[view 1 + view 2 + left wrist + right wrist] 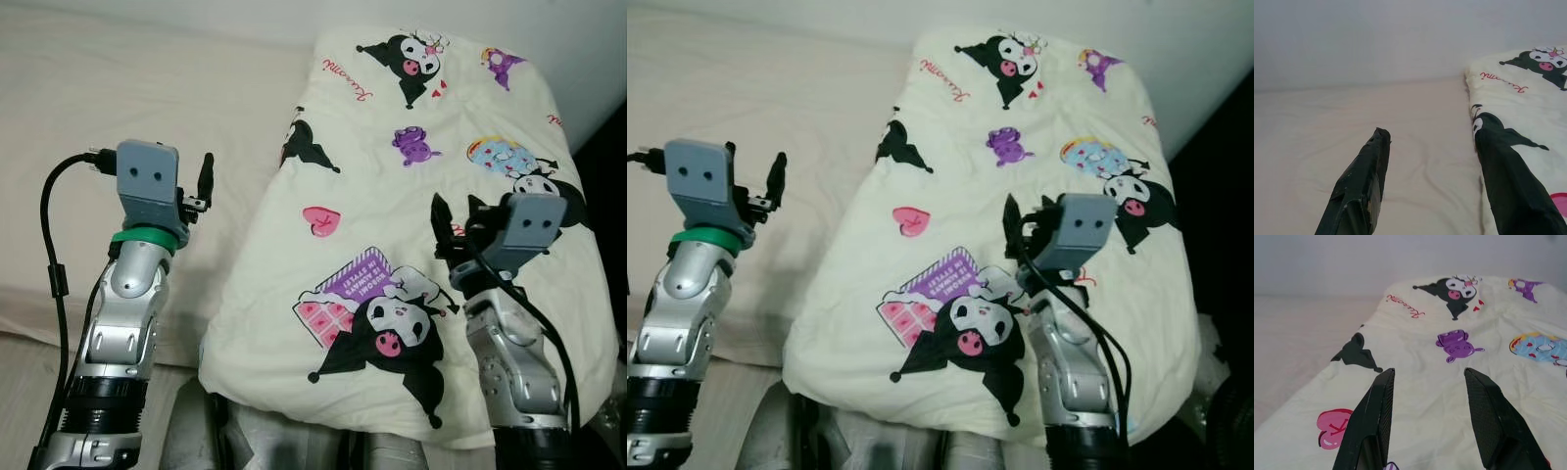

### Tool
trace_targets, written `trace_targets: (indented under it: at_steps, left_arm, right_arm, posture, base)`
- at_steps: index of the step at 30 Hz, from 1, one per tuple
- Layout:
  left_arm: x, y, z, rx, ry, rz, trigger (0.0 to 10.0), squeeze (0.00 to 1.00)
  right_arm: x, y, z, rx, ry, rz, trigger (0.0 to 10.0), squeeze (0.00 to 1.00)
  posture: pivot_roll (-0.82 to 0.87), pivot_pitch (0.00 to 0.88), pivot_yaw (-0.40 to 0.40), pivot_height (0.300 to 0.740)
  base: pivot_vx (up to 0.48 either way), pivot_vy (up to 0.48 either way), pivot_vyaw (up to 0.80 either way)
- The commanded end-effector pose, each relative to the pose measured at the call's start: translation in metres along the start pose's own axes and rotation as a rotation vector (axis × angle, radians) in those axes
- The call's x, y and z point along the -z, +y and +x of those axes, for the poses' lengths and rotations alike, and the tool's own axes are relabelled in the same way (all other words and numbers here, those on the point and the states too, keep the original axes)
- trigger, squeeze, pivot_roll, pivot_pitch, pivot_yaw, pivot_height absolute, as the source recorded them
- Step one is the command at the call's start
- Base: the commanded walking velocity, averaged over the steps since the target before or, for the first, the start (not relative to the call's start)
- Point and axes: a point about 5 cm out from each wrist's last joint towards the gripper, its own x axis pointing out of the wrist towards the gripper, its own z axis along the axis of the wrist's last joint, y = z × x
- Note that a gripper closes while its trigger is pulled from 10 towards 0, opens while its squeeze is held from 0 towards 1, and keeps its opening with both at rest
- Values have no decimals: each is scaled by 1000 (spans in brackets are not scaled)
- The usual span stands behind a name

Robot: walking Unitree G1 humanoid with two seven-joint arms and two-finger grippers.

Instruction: Clean up the room

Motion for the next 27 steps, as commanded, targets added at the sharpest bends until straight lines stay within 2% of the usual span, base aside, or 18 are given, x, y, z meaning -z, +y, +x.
trace_targets:
  at_steps: [1, 4, 13, 27]
  left_arm:
    - [4, -10, -2, 39, 23, -18, 10000, 0]
    - [5, -22, -1, 50, 25, -45, 10000, 0]
    - [6, -38, 5, 86, 39, -71, 10000, 0]
    - [7, -43, 8, 104, 60, -78, 10000, 0]
  right_arm:
    - [2, 0, 0, 2, 1, -7, 10000, 0]
    - [6, -2, -2, 9, 1, -7, 10000, 0]
    - [10, -10, -3, 31, 7, -19, 10000, 0]
    - [15, -13, -2, 66, 4, -23, 10000, 0]
  posture:
    - [-21, 80, -23, 644]
    - [-27, 78, -20, 658]
    - [-39, 75, -16, 688]
    - [-41, 73, -2, 737]
  base:
    - [0, 0, 0]
    - [0, 0, 0]
    - [0, 0, 0]
    - [0, 0, 0]
